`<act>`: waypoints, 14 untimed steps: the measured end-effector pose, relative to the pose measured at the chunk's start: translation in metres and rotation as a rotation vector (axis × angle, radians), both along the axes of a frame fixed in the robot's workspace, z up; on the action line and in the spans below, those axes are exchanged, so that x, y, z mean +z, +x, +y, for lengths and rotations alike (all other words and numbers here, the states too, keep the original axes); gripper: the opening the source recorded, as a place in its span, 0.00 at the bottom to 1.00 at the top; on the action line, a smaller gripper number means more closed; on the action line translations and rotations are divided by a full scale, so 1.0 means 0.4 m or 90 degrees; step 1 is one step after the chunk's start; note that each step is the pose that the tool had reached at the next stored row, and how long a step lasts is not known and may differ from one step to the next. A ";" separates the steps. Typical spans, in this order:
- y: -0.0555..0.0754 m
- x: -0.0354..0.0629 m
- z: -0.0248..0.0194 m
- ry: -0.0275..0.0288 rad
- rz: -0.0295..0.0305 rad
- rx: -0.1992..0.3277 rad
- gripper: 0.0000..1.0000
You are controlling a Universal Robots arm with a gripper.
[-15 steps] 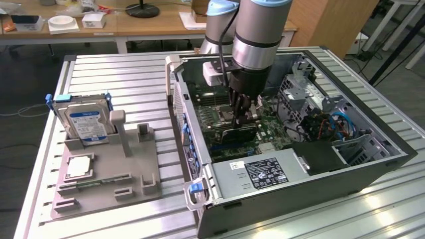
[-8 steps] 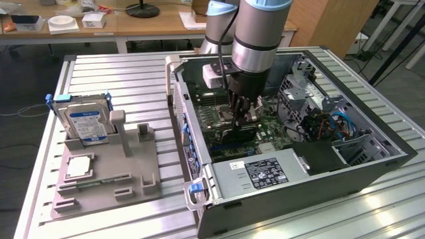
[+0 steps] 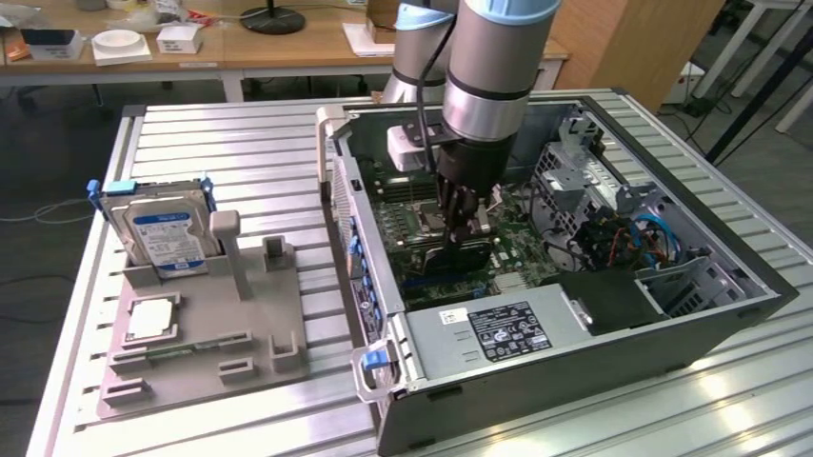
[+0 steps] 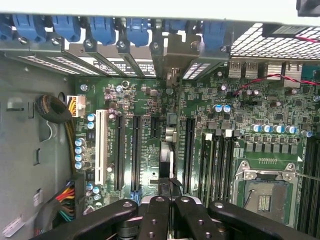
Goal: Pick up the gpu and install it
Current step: 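Press down on the gpu until it lock into place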
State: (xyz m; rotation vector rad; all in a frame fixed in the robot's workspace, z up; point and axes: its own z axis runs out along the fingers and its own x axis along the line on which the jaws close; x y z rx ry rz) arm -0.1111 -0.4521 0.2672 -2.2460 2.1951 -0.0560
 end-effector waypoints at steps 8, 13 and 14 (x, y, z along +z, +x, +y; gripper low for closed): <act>-0.001 -0.004 0.000 0.0000 0.0000 0.000 0.11; -0.006 -0.001 0.000 0.0000 0.0001 0.000 0.11; -0.006 0.003 0.000 0.0001 0.0000 0.000 0.11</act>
